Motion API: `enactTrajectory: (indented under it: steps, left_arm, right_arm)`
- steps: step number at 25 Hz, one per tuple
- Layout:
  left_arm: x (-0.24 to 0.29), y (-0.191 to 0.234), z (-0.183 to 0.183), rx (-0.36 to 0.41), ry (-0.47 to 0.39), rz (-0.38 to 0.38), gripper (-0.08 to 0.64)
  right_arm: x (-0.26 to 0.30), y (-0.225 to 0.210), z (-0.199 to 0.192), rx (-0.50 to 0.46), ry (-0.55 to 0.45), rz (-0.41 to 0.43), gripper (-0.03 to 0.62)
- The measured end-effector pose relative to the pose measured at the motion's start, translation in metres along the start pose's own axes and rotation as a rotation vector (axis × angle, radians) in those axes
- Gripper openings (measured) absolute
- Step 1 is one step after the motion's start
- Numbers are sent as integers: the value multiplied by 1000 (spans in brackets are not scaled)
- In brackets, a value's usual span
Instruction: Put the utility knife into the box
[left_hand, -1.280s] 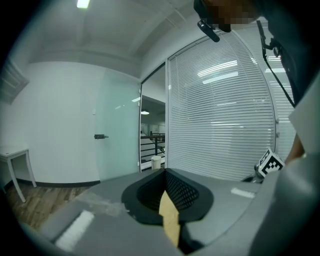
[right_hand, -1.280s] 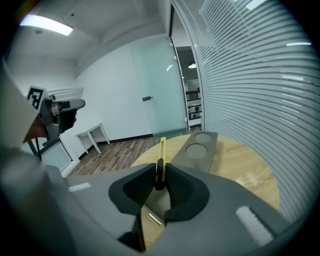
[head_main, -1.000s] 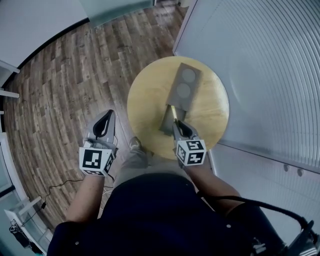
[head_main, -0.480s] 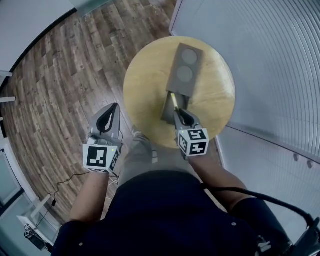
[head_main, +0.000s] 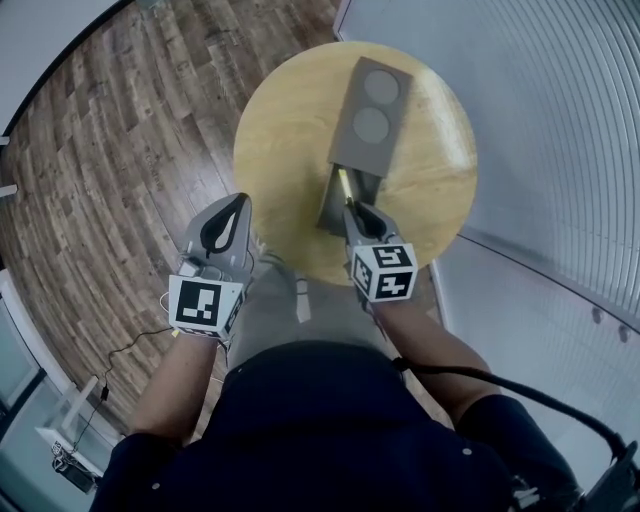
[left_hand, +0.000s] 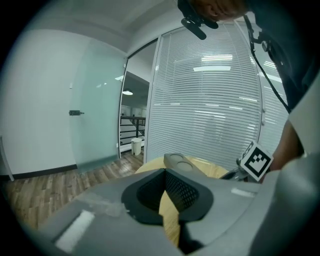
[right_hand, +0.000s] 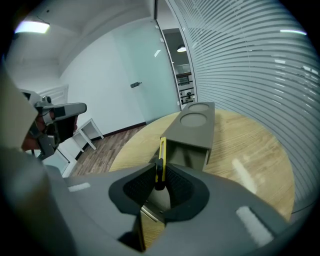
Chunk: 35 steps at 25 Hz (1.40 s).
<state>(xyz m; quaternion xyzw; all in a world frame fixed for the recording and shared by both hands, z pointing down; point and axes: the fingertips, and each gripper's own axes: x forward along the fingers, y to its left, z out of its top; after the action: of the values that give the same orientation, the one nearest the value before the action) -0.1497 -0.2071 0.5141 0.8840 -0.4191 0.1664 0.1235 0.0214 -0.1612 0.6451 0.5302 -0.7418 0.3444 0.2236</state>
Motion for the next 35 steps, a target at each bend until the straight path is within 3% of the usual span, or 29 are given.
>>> enactTrajectory:
  steps: [9, 18, 35]
  left_arm:
    - [8, 8, -6, -4, 8, 4, 3]
    - [2, 8, 1, -4, -1, -4, 3]
    - [-10, -2, 72, 80, -126, -49, 3]
  right_arm:
    - [13, -4, -17, 23, 65, -14, 69]
    - [12, 2, -13, 21, 59, -13, 106]
    - [-39, -5, 46, 23, -99, -69, 106]
